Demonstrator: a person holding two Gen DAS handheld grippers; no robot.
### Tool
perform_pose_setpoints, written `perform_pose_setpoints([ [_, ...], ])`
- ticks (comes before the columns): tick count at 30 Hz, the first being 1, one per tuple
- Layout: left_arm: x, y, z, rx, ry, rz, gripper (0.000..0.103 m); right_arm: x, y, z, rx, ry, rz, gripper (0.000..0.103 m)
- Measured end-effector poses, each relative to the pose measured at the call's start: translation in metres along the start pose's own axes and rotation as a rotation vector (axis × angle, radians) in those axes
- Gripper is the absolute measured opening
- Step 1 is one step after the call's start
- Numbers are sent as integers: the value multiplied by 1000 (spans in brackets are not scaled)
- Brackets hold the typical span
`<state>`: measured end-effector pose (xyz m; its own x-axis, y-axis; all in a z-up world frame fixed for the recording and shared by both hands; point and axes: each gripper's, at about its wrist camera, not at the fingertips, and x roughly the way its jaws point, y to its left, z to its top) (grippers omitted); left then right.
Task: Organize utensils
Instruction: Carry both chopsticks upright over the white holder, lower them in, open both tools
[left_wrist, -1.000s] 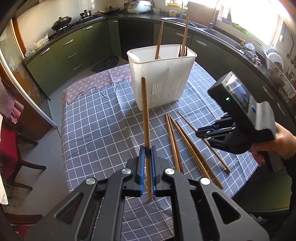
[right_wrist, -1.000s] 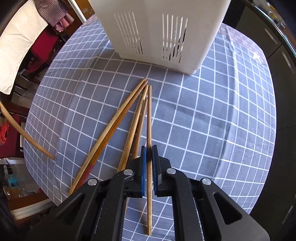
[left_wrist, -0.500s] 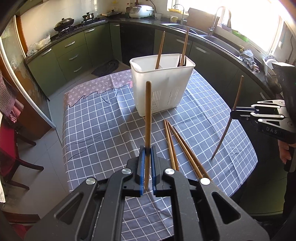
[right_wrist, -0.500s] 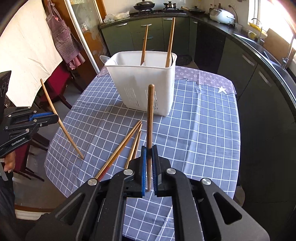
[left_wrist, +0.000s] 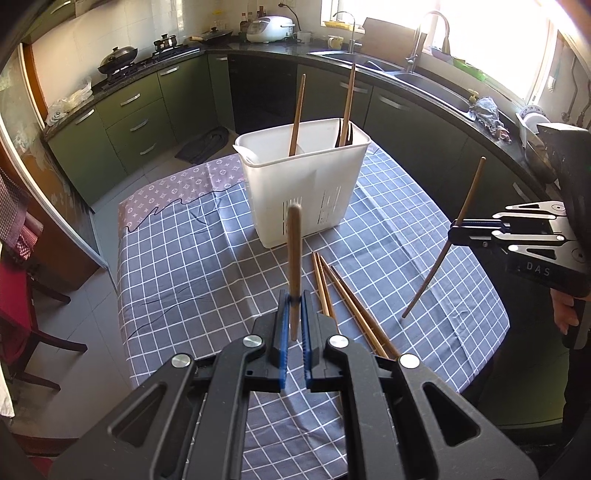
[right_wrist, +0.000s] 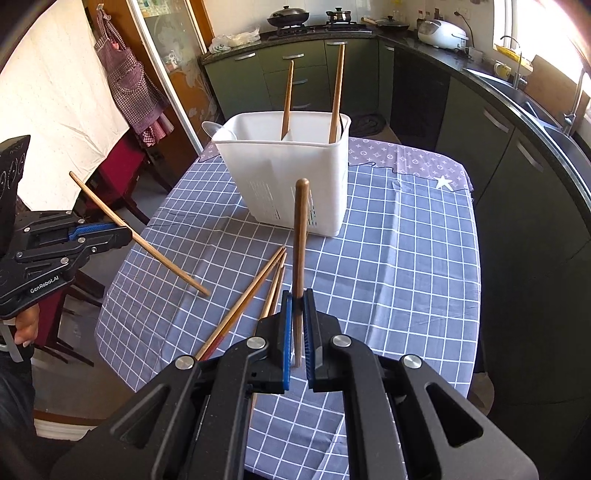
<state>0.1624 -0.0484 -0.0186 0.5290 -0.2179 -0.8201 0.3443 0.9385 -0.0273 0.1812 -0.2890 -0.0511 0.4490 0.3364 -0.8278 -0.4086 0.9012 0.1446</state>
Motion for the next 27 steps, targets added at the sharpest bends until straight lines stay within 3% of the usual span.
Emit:
perform_pose_setpoints([
  [10, -26, -8, 31, 17, -56, -5, 6, -43, 2, 31, 7, -90, 36, 7],
  [20, -98, -18, 99, 13, -282, -20, 6, -131, 7, 104, 13, -333, 77, 7],
  [24, -104, -20, 124, -1, -367, 26, 6, -137, 6, 133, 26, -402, 68, 7],
  [27, -86, -15, 139, -30, -366, 51, 6, -124, 3, 149, 40, -414, 30, 7],
])
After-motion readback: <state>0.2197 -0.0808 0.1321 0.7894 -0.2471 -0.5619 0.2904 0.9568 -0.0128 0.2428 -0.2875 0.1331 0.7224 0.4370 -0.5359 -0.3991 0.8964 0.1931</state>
